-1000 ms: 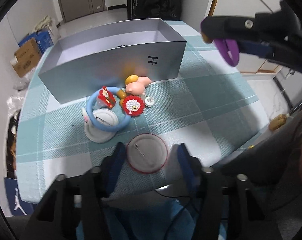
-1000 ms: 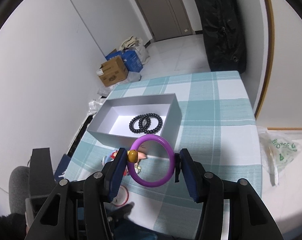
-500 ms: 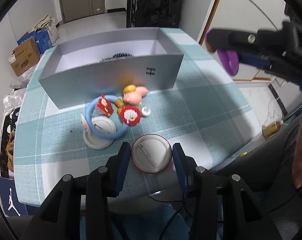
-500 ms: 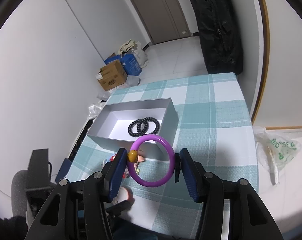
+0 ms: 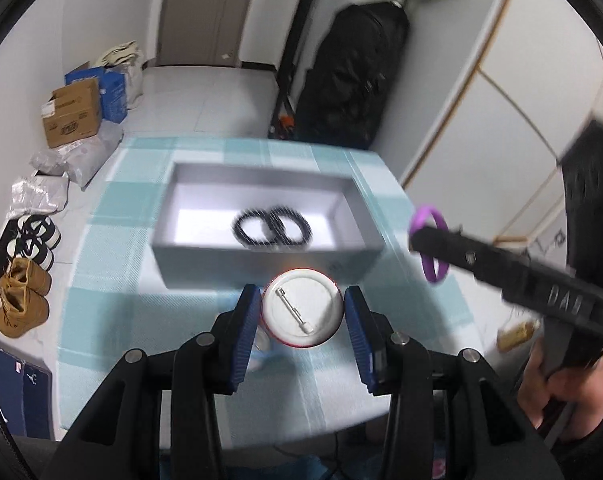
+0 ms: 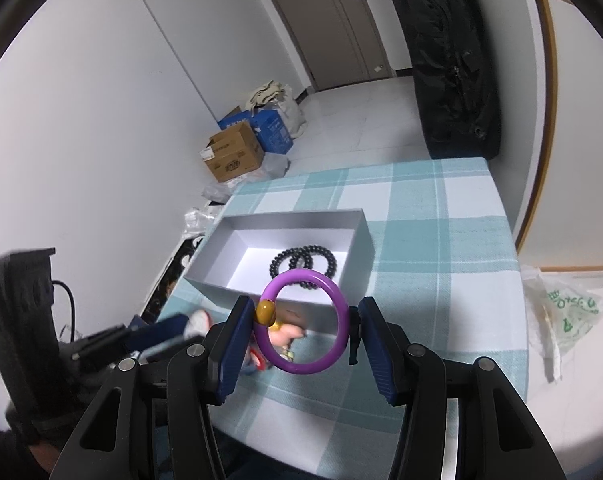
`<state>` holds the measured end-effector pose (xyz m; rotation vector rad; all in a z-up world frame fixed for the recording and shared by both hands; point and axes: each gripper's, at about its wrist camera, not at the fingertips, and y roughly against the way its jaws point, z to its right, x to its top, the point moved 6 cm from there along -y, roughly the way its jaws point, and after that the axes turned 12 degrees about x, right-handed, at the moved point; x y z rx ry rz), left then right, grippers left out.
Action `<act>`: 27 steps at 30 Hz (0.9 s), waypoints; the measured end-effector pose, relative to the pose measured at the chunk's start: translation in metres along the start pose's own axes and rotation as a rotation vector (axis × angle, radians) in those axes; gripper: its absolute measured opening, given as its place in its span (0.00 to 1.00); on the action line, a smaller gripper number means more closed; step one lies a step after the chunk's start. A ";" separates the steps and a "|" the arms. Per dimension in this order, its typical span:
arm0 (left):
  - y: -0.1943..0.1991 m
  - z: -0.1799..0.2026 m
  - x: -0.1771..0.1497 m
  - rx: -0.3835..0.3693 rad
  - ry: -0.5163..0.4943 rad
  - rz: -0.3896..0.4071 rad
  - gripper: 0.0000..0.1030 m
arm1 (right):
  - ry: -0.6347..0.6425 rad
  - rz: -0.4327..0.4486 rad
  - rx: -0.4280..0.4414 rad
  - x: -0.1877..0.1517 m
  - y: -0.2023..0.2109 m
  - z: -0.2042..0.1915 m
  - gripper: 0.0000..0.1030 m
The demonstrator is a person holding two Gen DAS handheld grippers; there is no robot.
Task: Organize jewelry
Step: 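Grasp the white round badge with the left tool while the right tool holds the bangle, then lower the badge and bangle into the grey box and open both tools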
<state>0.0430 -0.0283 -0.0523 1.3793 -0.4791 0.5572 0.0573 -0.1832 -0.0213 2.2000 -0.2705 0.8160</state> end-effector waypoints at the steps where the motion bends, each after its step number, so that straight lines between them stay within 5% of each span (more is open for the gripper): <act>1: -0.001 -0.007 0.005 -0.001 0.016 0.001 0.36 | -0.001 0.002 0.004 0.002 -0.001 0.000 0.51; 8: -0.014 -0.033 0.035 0.005 0.099 -0.010 0.36 | -0.021 0.013 0.054 0.021 -0.011 -0.004 0.51; 27: -0.061 -0.028 0.067 -0.025 0.093 -0.087 0.36 | -0.025 -0.097 0.081 0.050 -0.074 0.007 0.51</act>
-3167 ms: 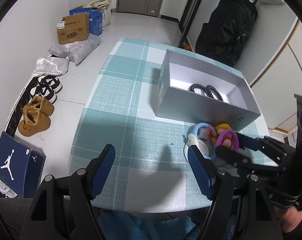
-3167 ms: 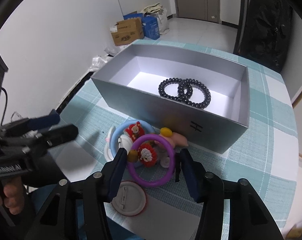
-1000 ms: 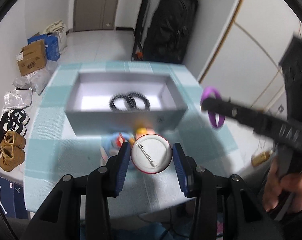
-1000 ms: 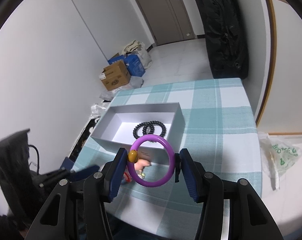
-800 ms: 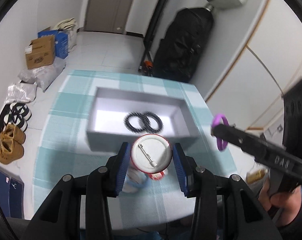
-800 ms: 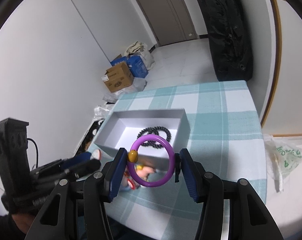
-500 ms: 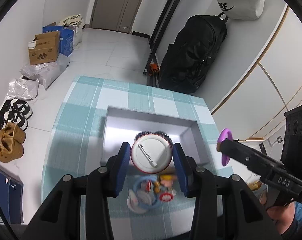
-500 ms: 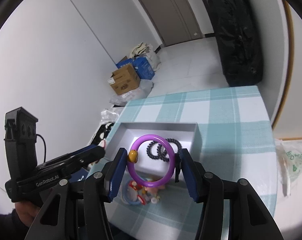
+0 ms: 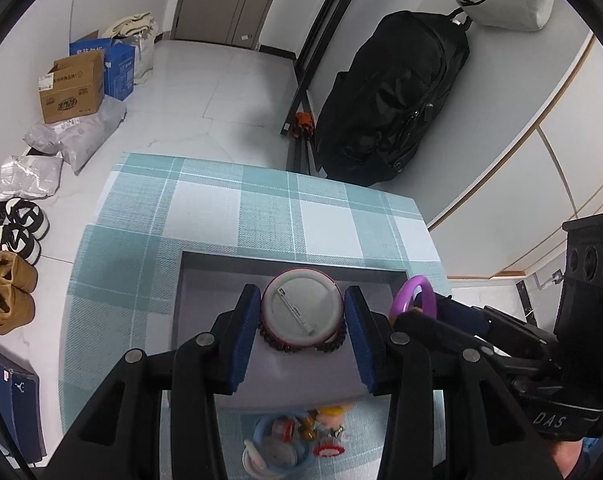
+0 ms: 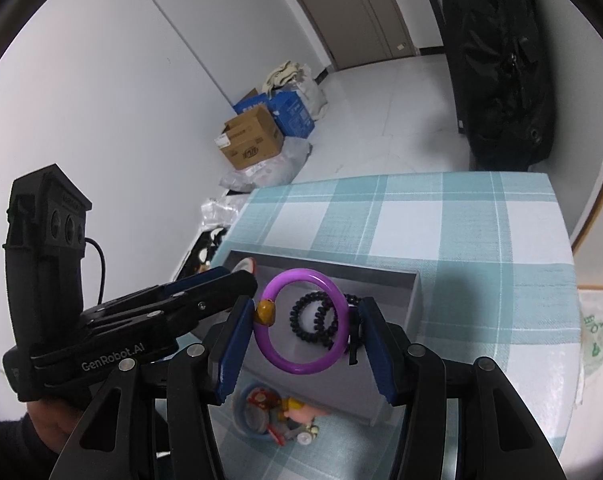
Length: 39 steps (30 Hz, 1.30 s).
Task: Organize jewelry
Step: 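Lower the badge and bangle into the grey box and open both tools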
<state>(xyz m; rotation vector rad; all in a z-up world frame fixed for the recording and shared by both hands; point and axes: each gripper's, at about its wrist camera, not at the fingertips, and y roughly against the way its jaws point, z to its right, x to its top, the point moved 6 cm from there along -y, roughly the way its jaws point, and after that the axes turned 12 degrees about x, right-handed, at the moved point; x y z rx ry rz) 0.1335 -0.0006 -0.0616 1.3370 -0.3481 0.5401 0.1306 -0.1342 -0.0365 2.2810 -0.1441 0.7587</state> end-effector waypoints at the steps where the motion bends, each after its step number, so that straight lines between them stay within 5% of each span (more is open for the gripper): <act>1: -0.003 -0.002 0.000 -0.004 0.006 -0.012 0.36 | -0.008 -0.006 0.000 0.000 -0.002 0.002 0.51; 30: -0.023 -0.011 0.003 -0.106 0.104 -0.095 0.37 | -0.064 -0.054 -0.010 0.002 -0.023 0.015 0.53; 34: -0.022 -0.010 0.004 -0.132 0.115 -0.107 0.48 | -0.075 -0.025 -0.008 0.005 -0.016 0.018 0.69; 39: -0.013 -0.013 0.006 -0.117 0.110 -0.065 0.56 | -0.071 0.015 -0.004 0.007 -0.004 0.017 0.74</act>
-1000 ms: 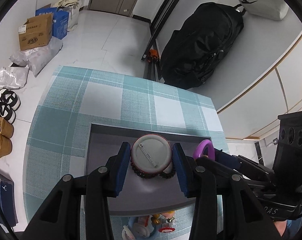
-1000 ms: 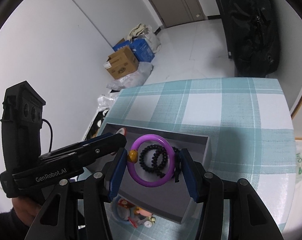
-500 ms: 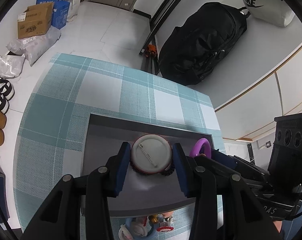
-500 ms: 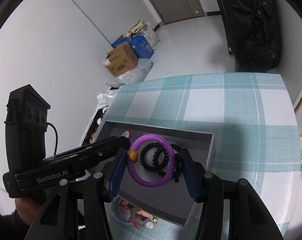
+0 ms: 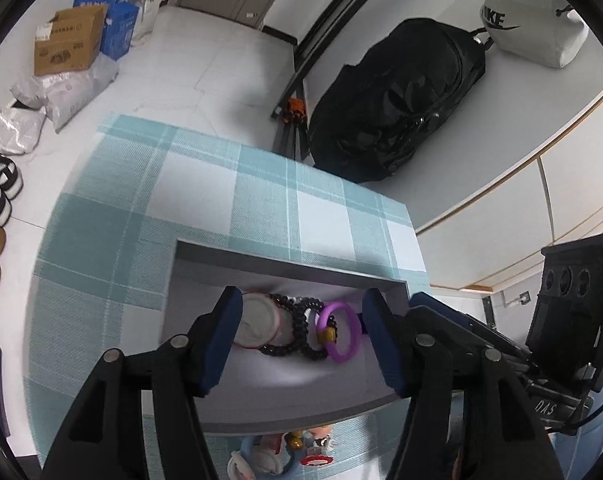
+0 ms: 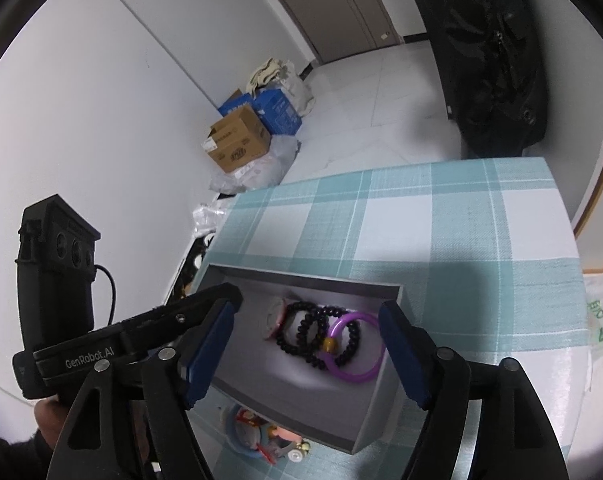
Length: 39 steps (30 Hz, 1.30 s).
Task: Organize jewelry
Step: 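Lower the badge and bangle into the grey box and open both tools, then withdraw both tools from the box toward the remaining pile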
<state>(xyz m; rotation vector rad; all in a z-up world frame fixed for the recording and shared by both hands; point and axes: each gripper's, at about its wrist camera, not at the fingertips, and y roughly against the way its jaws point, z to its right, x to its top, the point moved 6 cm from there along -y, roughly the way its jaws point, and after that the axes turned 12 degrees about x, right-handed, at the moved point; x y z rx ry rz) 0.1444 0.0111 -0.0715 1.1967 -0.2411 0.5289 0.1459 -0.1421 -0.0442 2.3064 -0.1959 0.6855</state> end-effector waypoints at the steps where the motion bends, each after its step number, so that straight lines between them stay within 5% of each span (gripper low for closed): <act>1: 0.003 -0.001 0.000 -0.004 0.004 0.006 0.56 | 0.001 0.007 -0.004 0.000 0.002 0.001 0.76; 18: 0.054 -0.009 -0.022 0.095 -0.042 0.181 0.57 | 0.055 0.123 0.000 -0.017 0.043 -0.014 0.87; 27: 0.056 -0.015 -0.049 0.139 -0.062 0.165 0.58 | 0.094 0.120 -0.007 -0.041 0.052 -0.023 0.93; 29: 0.056 -0.016 -0.055 0.136 -0.065 0.159 0.66 | 0.101 0.111 -0.014 -0.047 0.052 -0.024 0.94; 39: 0.030 -0.015 -0.088 0.166 -0.137 0.031 0.69 | 0.055 0.053 -0.053 -0.067 0.050 -0.012 0.94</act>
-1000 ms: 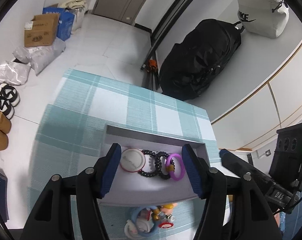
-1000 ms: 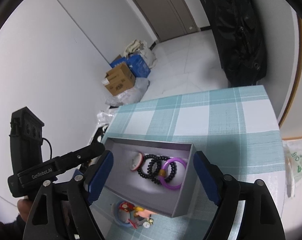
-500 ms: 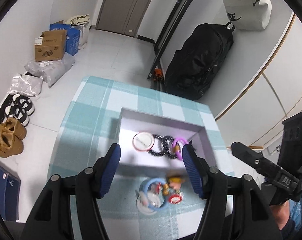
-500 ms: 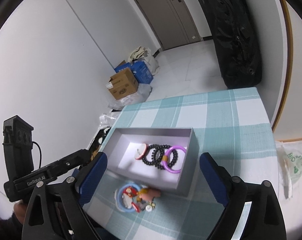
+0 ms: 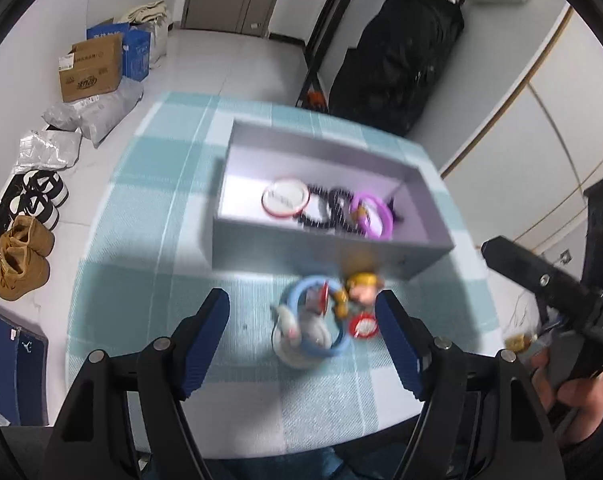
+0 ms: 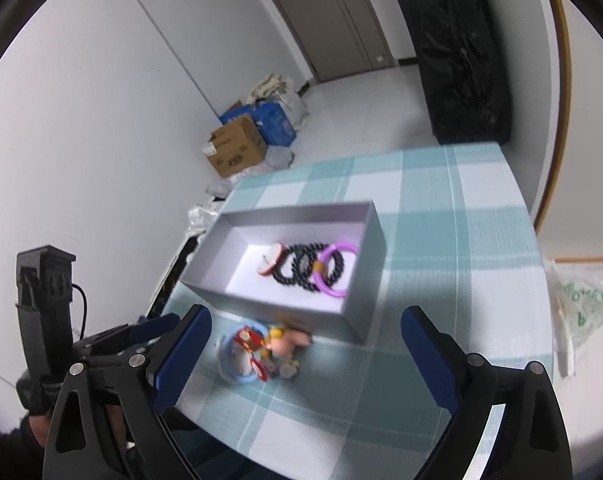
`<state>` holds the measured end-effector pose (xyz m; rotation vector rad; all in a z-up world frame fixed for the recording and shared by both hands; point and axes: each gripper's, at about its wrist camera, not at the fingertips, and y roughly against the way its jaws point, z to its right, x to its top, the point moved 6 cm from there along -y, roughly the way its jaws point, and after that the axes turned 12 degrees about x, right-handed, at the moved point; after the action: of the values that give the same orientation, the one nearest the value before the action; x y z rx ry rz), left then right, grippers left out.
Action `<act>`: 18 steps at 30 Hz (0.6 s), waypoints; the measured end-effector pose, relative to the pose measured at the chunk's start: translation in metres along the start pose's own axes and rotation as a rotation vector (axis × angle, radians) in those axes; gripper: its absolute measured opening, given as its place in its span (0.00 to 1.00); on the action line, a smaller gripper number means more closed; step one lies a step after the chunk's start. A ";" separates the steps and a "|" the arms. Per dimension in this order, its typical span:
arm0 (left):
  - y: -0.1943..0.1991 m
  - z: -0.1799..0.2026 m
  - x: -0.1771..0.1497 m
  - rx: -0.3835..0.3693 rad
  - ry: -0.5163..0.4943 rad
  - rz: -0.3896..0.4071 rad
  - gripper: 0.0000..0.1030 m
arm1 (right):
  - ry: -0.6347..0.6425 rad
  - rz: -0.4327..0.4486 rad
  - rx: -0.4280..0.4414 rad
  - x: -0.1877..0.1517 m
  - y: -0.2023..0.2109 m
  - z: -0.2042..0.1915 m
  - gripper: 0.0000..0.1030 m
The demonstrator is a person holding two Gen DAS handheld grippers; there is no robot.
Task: Organize jewelry
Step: 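Withdraw both tools from the box toward the remaining pile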
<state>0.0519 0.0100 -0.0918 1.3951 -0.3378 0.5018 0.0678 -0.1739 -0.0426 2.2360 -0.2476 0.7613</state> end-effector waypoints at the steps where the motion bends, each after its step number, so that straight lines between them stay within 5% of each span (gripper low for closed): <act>1: -0.001 0.000 -0.003 0.003 -0.005 -0.008 0.69 | -0.007 -0.011 0.005 -0.003 -0.001 0.001 0.94; 10: -0.005 -0.013 -0.015 0.056 0.022 -0.061 0.69 | 0.071 -0.116 0.025 -0.029 -0.017 -0.016 0.89; 18: -0.004 -0.036 -0.010 0.089 0.107 -0.052 0.69 | 0.116 -0.230 0.058 -0.049 -0.049 -0.027 0.59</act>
<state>0.0431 0.0436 -0.1056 1.4530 -0.1945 0.5515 0.0352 -0.1226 -0.0862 2.2175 0.0880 0.7771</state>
